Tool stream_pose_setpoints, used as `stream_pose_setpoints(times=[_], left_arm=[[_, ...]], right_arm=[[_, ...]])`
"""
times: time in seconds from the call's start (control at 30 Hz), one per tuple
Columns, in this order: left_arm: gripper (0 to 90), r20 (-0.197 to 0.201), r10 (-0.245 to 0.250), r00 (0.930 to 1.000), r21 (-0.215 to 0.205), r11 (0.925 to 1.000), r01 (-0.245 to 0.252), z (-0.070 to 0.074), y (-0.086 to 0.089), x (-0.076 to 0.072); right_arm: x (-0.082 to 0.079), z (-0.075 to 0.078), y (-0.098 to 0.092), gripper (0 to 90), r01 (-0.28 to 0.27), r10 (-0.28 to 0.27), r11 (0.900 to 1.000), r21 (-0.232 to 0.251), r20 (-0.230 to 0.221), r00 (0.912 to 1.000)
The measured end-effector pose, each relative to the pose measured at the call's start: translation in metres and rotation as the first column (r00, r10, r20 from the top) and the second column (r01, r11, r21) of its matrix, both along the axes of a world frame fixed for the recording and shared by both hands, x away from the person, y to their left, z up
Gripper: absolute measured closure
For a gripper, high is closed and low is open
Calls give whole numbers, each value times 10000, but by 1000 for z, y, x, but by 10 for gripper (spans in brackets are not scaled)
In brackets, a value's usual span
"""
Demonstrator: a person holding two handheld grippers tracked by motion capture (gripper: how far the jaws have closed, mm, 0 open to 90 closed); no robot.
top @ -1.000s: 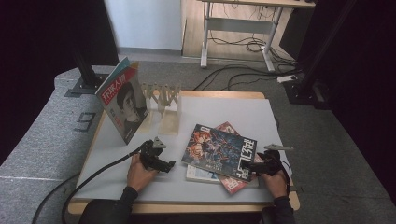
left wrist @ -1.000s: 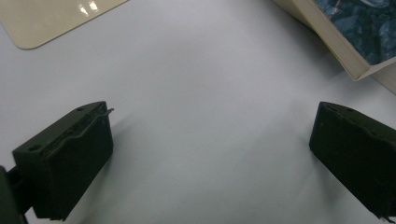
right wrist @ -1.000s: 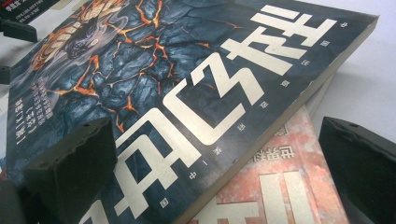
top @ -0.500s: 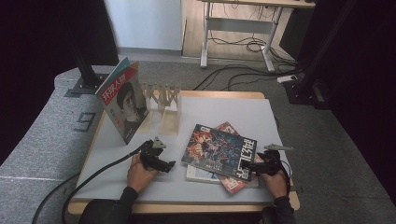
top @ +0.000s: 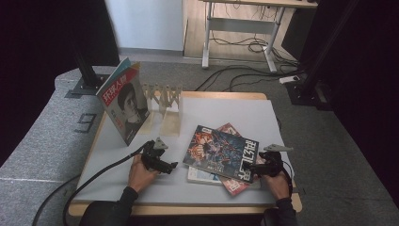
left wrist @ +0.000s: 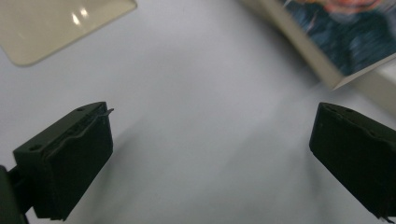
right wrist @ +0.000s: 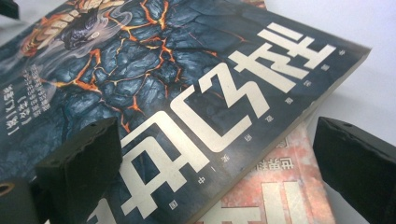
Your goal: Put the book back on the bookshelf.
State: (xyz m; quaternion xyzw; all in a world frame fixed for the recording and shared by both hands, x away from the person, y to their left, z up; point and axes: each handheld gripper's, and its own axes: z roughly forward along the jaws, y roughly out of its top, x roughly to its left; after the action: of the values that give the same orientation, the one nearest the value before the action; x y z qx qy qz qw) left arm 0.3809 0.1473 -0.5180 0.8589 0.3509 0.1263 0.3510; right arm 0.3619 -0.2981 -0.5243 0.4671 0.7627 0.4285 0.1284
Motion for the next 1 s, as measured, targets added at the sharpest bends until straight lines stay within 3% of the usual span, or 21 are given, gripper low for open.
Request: stream_pose_setpoints(times=[0.17, 0.37, 0.57, 0.67, 0.73, 0.8, 0.9, 1.0], left_arm=[[36, -14, -148, 9999, -530, 9985, 147, 10, 0, 1], [58, 142, -686, 9975, -625, 9956, 694, 15, -16, 4], [52, 133, -1289, 9916, -449, 9906, 1294, 19, -30, 6], [54, 6, -1452, 9894, -751, 9866, 1449, 21, -33, 8], [55, 10, -1551, 9879, -694, 9855, 1548, 22, -37, 9], [56, -58, -1751, 9845, -644, 9826, 1744, 22, -41, 10], [75, -232, -2020, 9791, -895, 9759, 1992, 20, -46, 10], [76, -359, -2228, 9742, -791, 9724, 2194, 17, -53, 10]], right_arm=[[-1, 4, 2, 21, 72, -62, 9995, -319, 315, 9995], [-3, 10, 4, 30, 133, -98, 9981, -594, 590, 9982], [-3, 13, 10, 31, -8, 60, 9971, -764, 678, 9977], [-3, 13, 14, 31, -94, 156, 9959, -904, 677, 9976], [-3, 13, 17, 25, -151, 216, 9952, -967, 670, 9975], [-3, 13, 20, 16, -138, 220, 9931, -1167, 687, 9974], [-3, 12, 22, 11, -127, 226, 9911, -1327, 733, 9971], [-4, 12, 23, 10, -82, 192, 9897, -1428, 758, 9969]])
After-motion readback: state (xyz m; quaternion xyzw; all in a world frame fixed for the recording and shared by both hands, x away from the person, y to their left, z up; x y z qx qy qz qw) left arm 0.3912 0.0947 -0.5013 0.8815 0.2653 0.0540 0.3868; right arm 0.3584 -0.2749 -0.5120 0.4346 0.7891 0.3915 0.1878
